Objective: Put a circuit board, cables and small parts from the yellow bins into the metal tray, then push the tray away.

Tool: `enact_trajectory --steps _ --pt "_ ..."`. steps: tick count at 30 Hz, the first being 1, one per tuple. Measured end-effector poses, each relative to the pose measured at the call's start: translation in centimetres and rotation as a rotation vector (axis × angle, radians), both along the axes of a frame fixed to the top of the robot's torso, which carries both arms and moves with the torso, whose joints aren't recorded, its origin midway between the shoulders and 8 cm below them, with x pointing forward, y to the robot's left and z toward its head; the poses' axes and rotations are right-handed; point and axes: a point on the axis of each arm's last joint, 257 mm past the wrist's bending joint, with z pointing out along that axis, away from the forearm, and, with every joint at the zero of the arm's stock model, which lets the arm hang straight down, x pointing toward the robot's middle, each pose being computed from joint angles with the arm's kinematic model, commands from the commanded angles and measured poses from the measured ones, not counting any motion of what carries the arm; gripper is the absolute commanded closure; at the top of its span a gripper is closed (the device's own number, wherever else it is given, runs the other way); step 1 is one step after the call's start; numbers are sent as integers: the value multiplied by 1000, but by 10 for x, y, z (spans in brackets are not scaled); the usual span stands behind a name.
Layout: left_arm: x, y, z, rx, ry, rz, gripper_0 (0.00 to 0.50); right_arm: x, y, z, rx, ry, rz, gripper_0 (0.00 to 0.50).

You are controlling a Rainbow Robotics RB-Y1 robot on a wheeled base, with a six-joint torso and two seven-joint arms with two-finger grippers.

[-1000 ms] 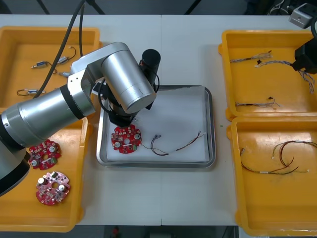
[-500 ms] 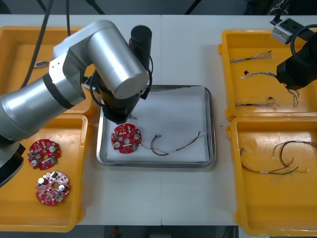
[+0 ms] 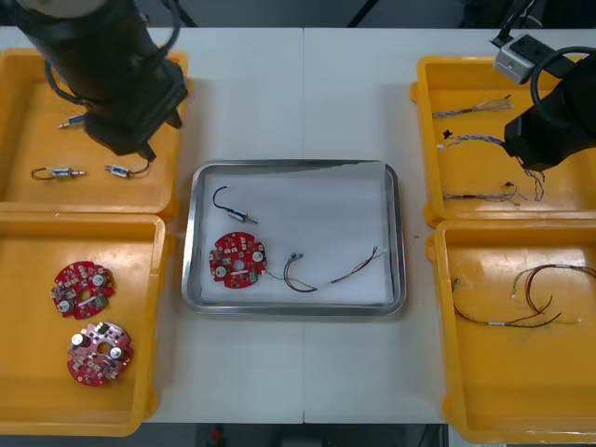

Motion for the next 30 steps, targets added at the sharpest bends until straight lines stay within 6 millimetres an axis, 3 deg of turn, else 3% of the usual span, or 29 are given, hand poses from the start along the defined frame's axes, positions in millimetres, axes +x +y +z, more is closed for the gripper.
enact_trajectory --steps 7,14,21,30 --pt "-4 49 33 -40 11 -7 0 -5 15 -7 -26 10 50 500" --pt "-4 103 39 -37 53 49 0 -12 50 -23 -65 40 149 500" --pt "10 140 31 51 62 -176 0 -17 112 -34 -131 44 307 500" --pt "30 175 20 12 45 -30 0 -11 196 -49 -170 12 482 500"
